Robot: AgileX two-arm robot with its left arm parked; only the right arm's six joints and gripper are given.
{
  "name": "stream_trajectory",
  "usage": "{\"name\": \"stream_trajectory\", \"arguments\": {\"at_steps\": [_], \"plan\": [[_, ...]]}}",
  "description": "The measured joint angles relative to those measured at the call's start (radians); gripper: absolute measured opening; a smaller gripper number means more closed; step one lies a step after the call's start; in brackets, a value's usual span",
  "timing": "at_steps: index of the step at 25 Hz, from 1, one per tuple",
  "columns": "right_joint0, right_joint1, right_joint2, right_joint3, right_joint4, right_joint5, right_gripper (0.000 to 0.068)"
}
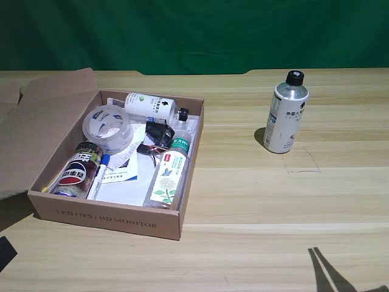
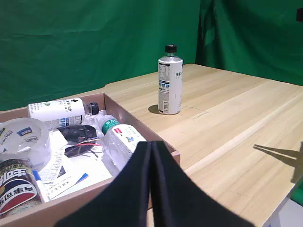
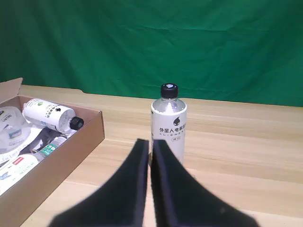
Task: Place the white bottle into the box.
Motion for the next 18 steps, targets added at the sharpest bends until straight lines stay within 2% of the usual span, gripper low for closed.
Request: {"name": "stream_trajectory", "arguments": {"at_steps": [18], "plan": [[0.0,0.0,0.0,0.0,0.0,0.0,0.0003]]}}
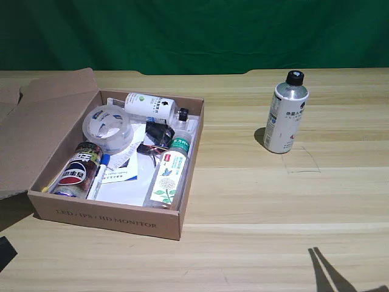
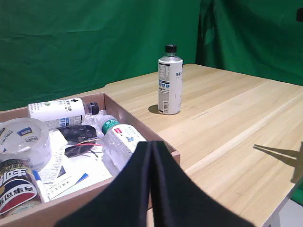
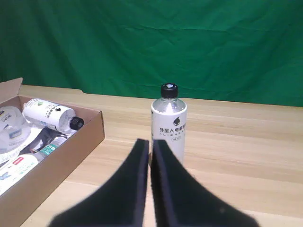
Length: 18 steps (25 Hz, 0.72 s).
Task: Place the white bottle into the box.
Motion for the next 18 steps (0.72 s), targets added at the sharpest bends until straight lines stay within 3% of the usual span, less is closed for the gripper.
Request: {"name": "stream_trajectory", "arguments": {"at_steps": [3,5,9,12,13,15,18], "plan": [[0.0,0.0,0.0,-0.004,0.007,0.001,0.0028],[0.0,0.0,0.0,-0.023,0.036,0.021,0.0081],[0.0,0.0,0.0,-0.114,0.092,0.142,0.0293],[0.0,0.0,0.0,-0.201,0.105,0.239,0.0542],[0.0,0.0,0.0,-0.223,0.106,0.259,0.0596],[0.0,0.0,0.0,-0.262,0.11,0.295,0.0663],[0.0,0.0,0.0,-0.286,0.115,0.309,0.0679]]}}
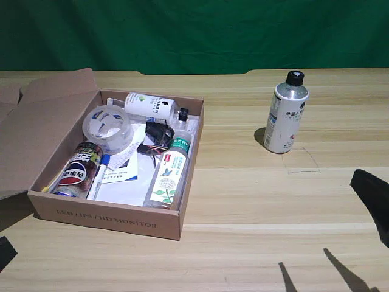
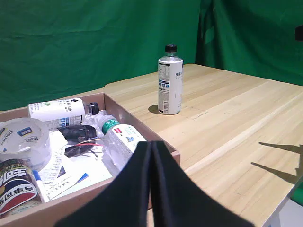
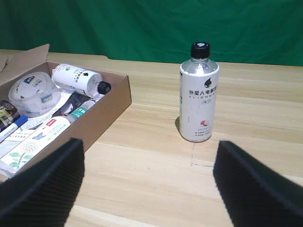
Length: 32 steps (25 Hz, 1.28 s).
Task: Place the white bottle into the box.
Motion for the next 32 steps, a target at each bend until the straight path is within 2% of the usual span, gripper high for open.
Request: {"name": "stream_trajectory", "arguments": {"at_steps": [5,9,21,24,28,30,32], "plan": [[0.0,0.025,0.0,-0.043,0.006,0.045,0.0679],[0.0,0.152,-0.029,-0.113,0.026,0.101,0.0679],[0.0,0.589,-0.303,-0.105,0.101,0.108,0.0668],[0.0,0.676,-0.337,-0.053,0.107,0.108,0.0648],[0.0,0.778,-0.344,0.147,0.047,0.104,0.0603],[0.0,0.839,-0.357,0.213,0.038,0.045,0.0576],[0.015,0.889,-0.382,0.218,0.056,-0.036,0.0544]]}}
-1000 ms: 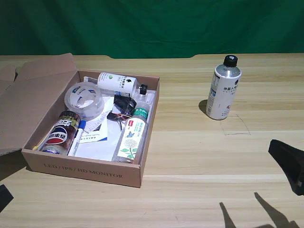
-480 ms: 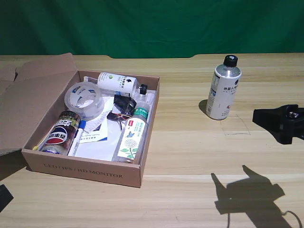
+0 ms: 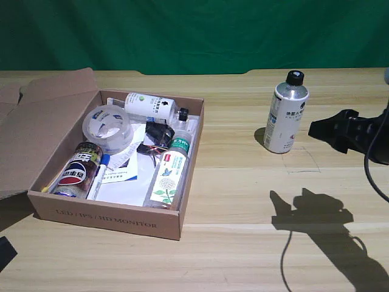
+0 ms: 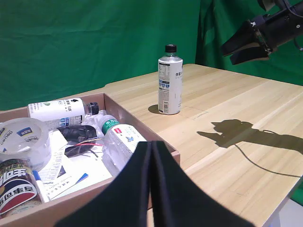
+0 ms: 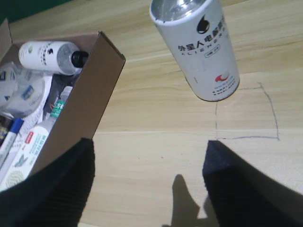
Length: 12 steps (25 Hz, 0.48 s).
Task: Place the white bottle into the box.
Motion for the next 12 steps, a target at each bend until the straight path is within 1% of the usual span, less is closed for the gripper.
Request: {"name": "stream_trajectory", "arguments": {"at_steps": [2,4,5,6,7,8,10,12], "plan": [[0.039,0.026,-0.021,-0.027,-0.025,-0.032,0.0515],[0.12,0.038,-0.047,-0.069,-0.113,-0.051,0.0472],[0.175,0.041,-0.066,-0.085,-0.203,-0.056,0.0449],[0.213,0.041,-0.075,-0.09,-0.252,-0.057,0.0443],[0.26,0.041,-0.093,-0.091,-0.343,-0.059,0.0437],[0.287,0.041,-0.105,-0.091,-0.393,-0.06,0.0437],[0.326,0.041,-0.133,-0.069,-0.47,-0.062,0.0446],[0.337,0.045,-0.154,-0.021,-0.496,-0.062,0.0469]]}}
